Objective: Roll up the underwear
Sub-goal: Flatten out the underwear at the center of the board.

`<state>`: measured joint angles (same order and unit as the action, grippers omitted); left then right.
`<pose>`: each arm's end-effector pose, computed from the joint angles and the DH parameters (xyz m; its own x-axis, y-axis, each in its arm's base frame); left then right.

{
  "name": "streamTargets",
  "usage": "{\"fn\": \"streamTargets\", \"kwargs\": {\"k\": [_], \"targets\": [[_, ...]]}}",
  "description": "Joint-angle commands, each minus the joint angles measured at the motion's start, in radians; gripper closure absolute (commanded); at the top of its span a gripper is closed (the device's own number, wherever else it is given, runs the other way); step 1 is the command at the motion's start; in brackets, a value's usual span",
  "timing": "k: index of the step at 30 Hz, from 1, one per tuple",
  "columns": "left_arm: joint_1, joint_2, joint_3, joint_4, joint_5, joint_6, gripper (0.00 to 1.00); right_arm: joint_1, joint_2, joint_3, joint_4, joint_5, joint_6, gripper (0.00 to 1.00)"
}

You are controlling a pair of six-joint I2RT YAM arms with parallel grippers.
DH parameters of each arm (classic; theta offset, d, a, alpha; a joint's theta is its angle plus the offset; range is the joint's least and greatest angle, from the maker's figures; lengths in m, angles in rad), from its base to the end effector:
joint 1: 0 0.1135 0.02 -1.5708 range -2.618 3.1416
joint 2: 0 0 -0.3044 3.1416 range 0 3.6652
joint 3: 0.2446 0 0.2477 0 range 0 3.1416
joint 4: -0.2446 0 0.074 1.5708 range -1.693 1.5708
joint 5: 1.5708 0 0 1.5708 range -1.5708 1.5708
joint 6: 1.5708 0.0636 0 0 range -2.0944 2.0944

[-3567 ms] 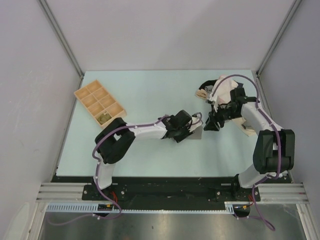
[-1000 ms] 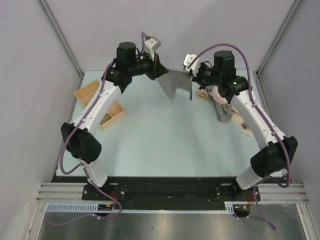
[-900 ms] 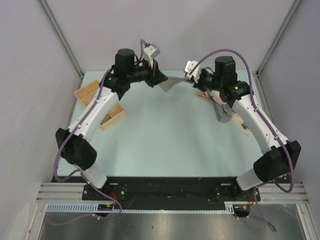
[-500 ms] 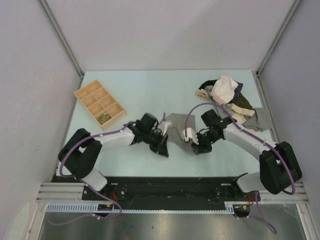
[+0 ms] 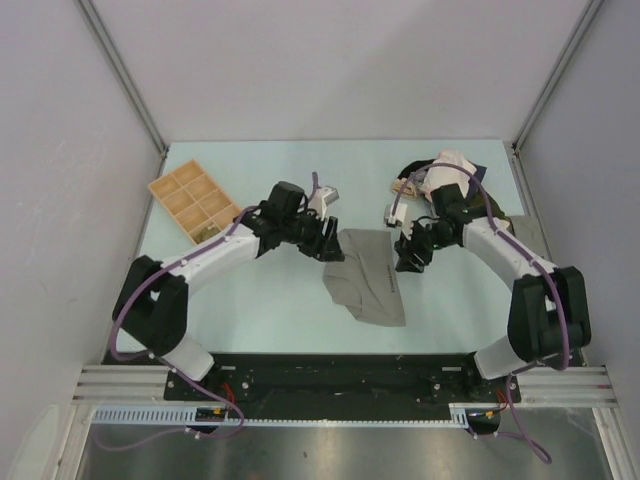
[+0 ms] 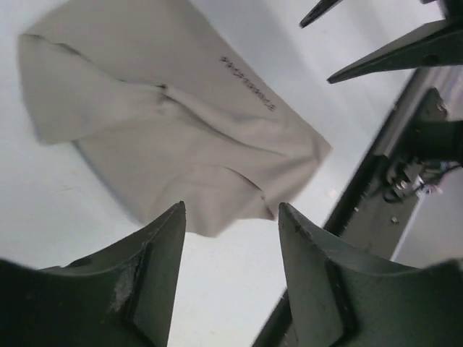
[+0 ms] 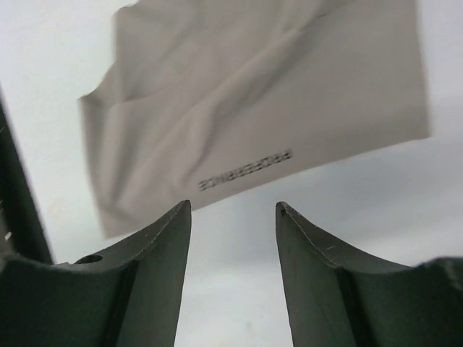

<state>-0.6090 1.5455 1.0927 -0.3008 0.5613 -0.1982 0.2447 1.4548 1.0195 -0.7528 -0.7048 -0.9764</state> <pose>0.2660 -0.2268 0.2791 -0.7083 0.2908 -0.6432 0.6764 0.5401 -0.5007 0.2556 0.1063 0.2553 -0.1567 -0.6896 -0.7071 -0.9805 0.1949 0.0272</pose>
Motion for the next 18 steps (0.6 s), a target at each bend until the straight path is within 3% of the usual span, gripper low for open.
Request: {"fn": "streamTargets", "kwargs": {"k": [1, 5, 8, 18], "targets": [[0.014, 0.105, -0.013, -0.029, -0.096, 0.010, 0.40, -0.001, 0.127, 0.070, 0.182, 0.031, 0.209, 0.46], [0.015, 0.163, -0.004, -0.021, -0.228, -0.033, 0.40, -0.001, 0.220, 0.157, 0.224, 0.068, 0.268, 0.46], [0.015, 0.211, 0.006, -0.011, -0.250, -0.043, 0.42, -0.004, 0.239, 0.171, 0.224, 0.064, 0.281, 0.46], [0.017, 0.295, -0.013, 0.029, -0.213, -0.073, 0.62, -0.013, 0.248, 0.171, 0.207, 0.033, 0.294, 0.46]]}}
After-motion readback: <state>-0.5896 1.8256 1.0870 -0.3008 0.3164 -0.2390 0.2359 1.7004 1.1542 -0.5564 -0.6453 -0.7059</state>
